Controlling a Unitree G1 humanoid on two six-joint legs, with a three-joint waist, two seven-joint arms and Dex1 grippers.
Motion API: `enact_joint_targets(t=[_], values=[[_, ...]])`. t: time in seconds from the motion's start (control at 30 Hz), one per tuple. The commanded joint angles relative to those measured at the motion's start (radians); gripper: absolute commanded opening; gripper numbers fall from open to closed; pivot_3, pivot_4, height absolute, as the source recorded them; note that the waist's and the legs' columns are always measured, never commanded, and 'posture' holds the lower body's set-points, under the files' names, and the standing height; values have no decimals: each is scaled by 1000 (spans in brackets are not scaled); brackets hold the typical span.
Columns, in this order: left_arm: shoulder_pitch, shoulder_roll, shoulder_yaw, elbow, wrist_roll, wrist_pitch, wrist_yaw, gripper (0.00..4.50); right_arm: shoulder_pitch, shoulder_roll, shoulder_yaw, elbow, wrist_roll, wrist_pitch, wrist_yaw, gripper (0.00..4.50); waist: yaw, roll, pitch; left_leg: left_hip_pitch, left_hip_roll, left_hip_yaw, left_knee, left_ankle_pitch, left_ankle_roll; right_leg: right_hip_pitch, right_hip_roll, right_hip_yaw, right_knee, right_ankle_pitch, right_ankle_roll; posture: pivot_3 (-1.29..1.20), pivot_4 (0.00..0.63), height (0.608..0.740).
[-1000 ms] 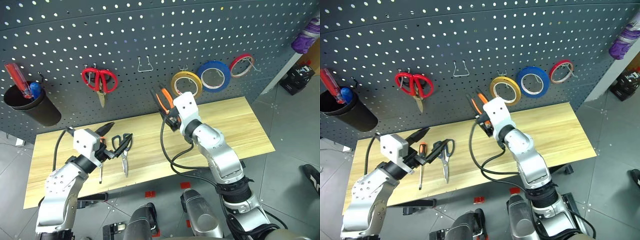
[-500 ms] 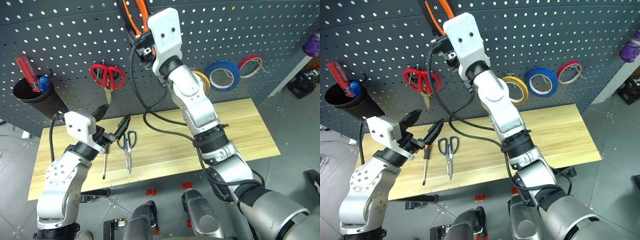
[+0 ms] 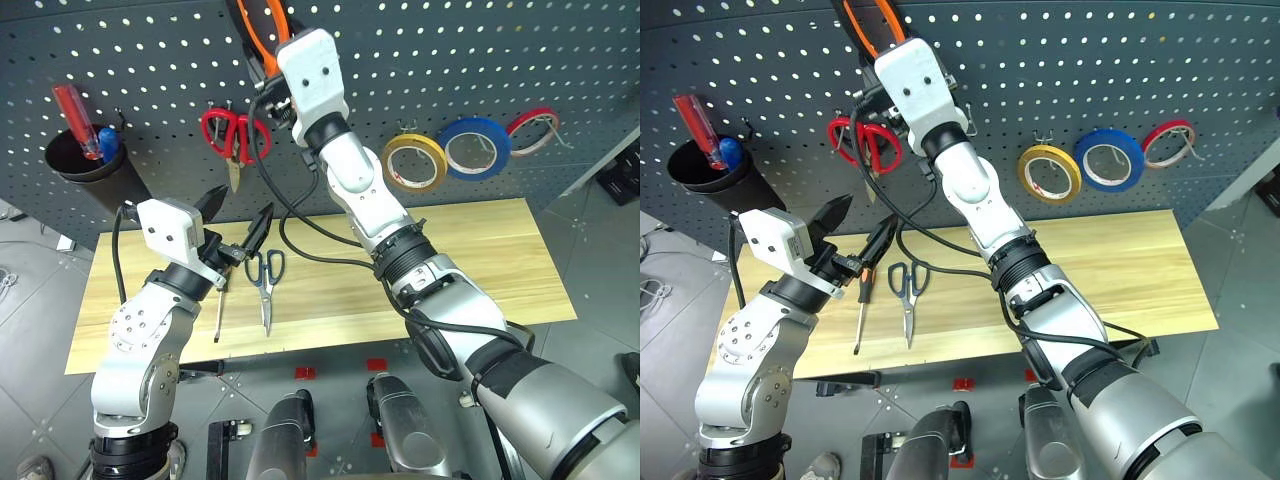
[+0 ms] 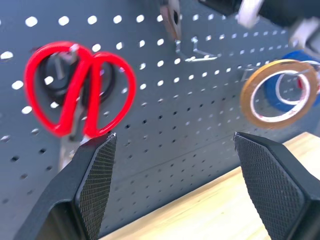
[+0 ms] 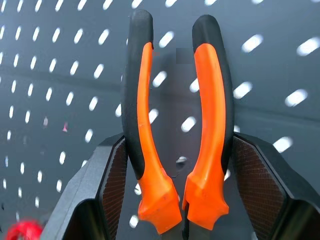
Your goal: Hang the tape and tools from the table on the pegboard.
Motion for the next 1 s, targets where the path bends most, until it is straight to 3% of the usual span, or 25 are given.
enact_joint_targets(t=[0.03, 0.5, 1.0], values=[[-1, -5, -8, -39, 10, 0, 15, 3942, -31, -18, 15, 31, -49, -92, -54, 2815, 11, -1, 6, 0, 0, 0, 0, 0, 0, 0, 0, 0, 0, 0, 0, -77, 402, 740], [6, -24, -37, -50, 13, 3, 25, 3942, 10, -162, -29, -157, -45, -61, -46, 2815, 60, -3, 35, -3, 0, -1, 0, 4, -6, -3, 0, -2, 1, 1, -2, -109, 411, 740], [-74, -7, -75, -28, -44, 58, -53, 3942, 170, -221, 27, -213, -169, -52, -106, 2814, 58, -4, 37, -3, 1, -2, -2, 7, -7, -3, 0, -3, 0, 4, -6, -126, 400, 740]])
